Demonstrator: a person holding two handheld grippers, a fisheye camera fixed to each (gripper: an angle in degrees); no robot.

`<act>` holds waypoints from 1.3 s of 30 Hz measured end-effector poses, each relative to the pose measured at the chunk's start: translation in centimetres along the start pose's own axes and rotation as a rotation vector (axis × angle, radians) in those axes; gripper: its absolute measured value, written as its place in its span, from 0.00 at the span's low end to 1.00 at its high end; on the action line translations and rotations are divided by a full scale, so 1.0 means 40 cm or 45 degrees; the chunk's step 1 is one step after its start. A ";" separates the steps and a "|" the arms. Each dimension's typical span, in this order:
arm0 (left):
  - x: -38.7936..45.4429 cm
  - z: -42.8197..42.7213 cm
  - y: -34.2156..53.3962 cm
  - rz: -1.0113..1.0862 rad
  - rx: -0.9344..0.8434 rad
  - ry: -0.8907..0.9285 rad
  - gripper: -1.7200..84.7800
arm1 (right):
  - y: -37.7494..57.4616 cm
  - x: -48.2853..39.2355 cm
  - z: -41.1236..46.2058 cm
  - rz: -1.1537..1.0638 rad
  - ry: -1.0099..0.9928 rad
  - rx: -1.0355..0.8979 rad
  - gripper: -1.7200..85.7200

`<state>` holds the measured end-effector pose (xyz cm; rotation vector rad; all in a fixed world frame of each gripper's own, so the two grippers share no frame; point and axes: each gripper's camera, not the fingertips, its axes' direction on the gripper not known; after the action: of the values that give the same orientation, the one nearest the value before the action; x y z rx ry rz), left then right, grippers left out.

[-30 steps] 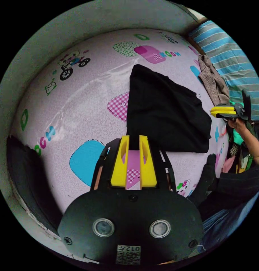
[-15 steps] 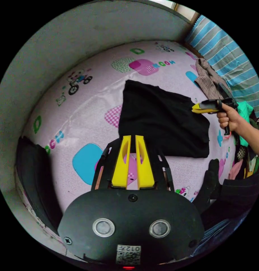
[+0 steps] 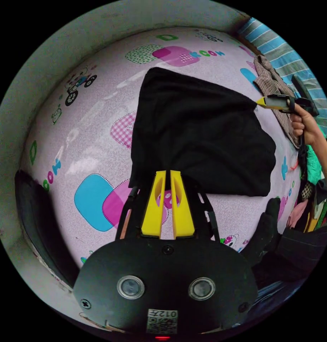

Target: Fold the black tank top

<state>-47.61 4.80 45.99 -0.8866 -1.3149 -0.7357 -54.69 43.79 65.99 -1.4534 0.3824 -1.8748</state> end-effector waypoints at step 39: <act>-0.133 0.173 -0.013 -0.007 0.089 -0.040 0.03 | 0.383 -0.373 0.163 -1.099 0.560 -0.298 0.01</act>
<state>-52.10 10.40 40.99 -0.8417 -1.3631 -0.6780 -41.61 44.74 47.87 -1.4690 0.1805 -2.9483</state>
